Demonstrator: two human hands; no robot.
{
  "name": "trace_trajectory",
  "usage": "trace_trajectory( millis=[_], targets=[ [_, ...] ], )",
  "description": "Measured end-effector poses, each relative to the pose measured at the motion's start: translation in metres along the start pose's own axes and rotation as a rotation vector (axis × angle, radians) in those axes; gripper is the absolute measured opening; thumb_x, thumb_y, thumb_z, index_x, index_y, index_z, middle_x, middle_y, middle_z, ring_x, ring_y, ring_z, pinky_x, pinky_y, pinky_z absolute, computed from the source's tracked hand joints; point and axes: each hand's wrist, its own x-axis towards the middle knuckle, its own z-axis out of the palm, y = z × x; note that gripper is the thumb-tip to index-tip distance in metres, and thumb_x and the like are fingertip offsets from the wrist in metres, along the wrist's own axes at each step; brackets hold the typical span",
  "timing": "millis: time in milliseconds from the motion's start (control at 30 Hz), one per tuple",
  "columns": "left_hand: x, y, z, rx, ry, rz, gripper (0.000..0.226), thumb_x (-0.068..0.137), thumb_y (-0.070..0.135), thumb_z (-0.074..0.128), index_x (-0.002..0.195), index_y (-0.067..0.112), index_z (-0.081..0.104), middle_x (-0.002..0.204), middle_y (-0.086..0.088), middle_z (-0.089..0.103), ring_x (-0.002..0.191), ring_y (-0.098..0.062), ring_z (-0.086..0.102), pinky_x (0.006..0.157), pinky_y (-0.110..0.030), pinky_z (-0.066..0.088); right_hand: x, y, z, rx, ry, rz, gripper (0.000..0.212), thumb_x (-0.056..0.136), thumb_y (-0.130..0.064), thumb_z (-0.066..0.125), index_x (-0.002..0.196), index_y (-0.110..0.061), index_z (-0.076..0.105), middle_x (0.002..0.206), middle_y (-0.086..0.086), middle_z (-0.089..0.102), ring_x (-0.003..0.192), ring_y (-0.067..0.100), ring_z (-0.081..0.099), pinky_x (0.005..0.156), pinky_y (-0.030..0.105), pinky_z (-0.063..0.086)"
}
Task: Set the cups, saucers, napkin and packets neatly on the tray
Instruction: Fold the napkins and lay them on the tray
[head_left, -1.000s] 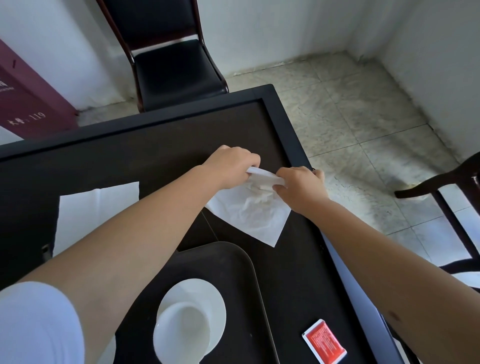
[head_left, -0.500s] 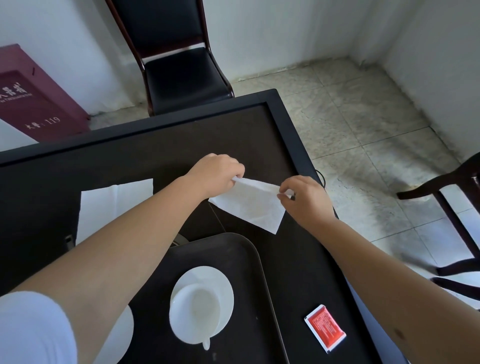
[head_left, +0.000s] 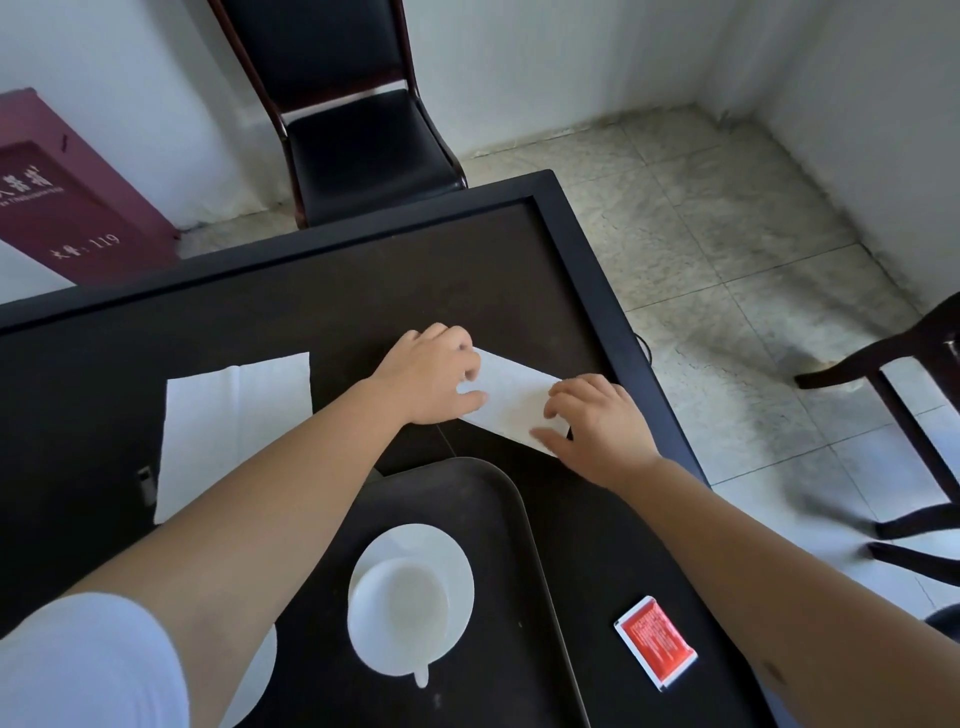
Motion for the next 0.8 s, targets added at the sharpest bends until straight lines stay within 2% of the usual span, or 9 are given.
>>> trace_trajectory(
  millis=[67,167,267,333,400,467,533,667,800],
  targets=[
    [0.007,0.005,0.005,-0.013,0.059,-0.006,0.030,0.089,0.041,0.056,0.112,0.023,0.060,0.123,0.006,0.049,0.115,-0.019,0.047,0.092,-0.038,0.039,0.008,0.002,0.002,0.115,0.040,0.157,0.028,0.090,-0.030,0.066,0.111,-0.012,0.065,0.120,0.001,0.062,0.116,0.025,0.050,0.087,0.039,0.047],
    [0.015,0.011,0.013,0.005,0.059,-0.039,0.045,0.093,0.025,0.054,0.138,0.023,0.048,0.134,0.002,0.048,0.122,-0.022,0.045,0.097,-0.041,0.039,0.019,0.002,0.006,0.105,-0.018,0.355,0.043,0.095,-0.030,0.056,0.135,-0.015,0.049,0.136,0.001,0.050,0.125,0.023,0.040,0.086,0.040,0.049],
    [0.021,0.012,0.014,-0.028,0.017,-0.093,0.051,0.094,0.025,0.054,0.144,0.025,0.042,0.130,-0.001,0.048,0.121,-0.024,0.043,0.101,-0.044,0.034,0.028,0.001,0.009,0.046,-0.071,0.399,0.049,0.093,-0.032,0.058,0.139,-0.018,0.046,0.134,0.003,0.048,0.122,0.024,0.039,0.087,0.038,0.046],
    [0.022,0.009,0.013,-0.066,-0.008,-0.134,0.042,0.094,0.027,0.056,0.136,0.027,0.049,0.124,-0.001,0.048,0.118,-0.025,0.042,0.101,-0.044,0.032,0.032,0.001,0.010,0.109,-0.085,0.444,0.050,0.088,-0.030,0.061,0.136,-0.020,0.050,0.132,0.002,0.049,0.122,0.024,0.038,0.090,0.038,0.044],
    [0.020,0.008,0.012,-0.092,0.014,-0.148,0.022,0.092,0.026,0.059,0.114,0.027,0.059,0.116,0.001,0.047,0.113,-0.024,0.042,0.098,-0.043,0.032,0.035,-0.001,0.010,0.173,-0.098,0.484,0.045,0.084,-0.034,0.067,0.126,-0.024,0.056,0.128,0.000,0.048,0.120,0.024,0.036,0.094,0.038,0.042],
    [0.017,0.007,0.010,-0.122,0.035,-0.141,0.006,0.090,0.020,0.060,0.095,0.025,0.061,0.111,0.003,0.048,0.109,-0.022,0.043,0.095,-0.041,0.031,0.036,-0.005,0.009,0.176,-0.109,0.484,0.028,0.080,-0.041,0.072,0.103,-0.029,0.061,0.118,-0.005,0.045,0.115,0.022,0.035,0.093,0.035,0.036],
    [0.012,0.008,0.007,-0.162,0.020,-0.131,0.008,0.089,0.017,0.060,0.086,0.024,0.059,0.106,0.005,0.053,0.105,-0.019,0.046,0.094,-0.041,0.031,0.036,-0.008,0.009,0.191,-0.118,0.461,0.016,0.080,-0.038,0.072,0.083,-0.030,0.059,0.109,-0.010,0.043,0.109,0.019,0.035,0.087,0.033,0.030],
    [-0.005,0.007,0.000,-0.277,0.018,-0.148,0.010,0.093,0.019,0.054,0.087,0.027,0.056,0.085,0.009,0.058,0.082,-0.014,0.054,0.093,-0.040,0.037,0.031,-0.010,-0.002,0.412,-0.161,0.453,0.015,0.085,-0.028,0.067,0.078,-0.032,0.055,0.082,-0.012,0.058,0.081,0.013,0.055,0.064,0.028,0.040],
    [-0.031,0.008,-0.012,-0.379,0.010,-0.203,0.011,0.095,0.023,0.054,0.094,0.028,0.063,0.093,0.007,0.063,0.081,-0.014,0.058,0.070,-0.034,0.047,0.016,-0.012,-0.019,0.601,-0.201,0.461,0.005,0.088,-0.027,0.067,0.084,-0.027,0.065,0.082,-0.007,0.066,0.073,0.010,0.060,0.058,0.024,0.045]
  ],
)
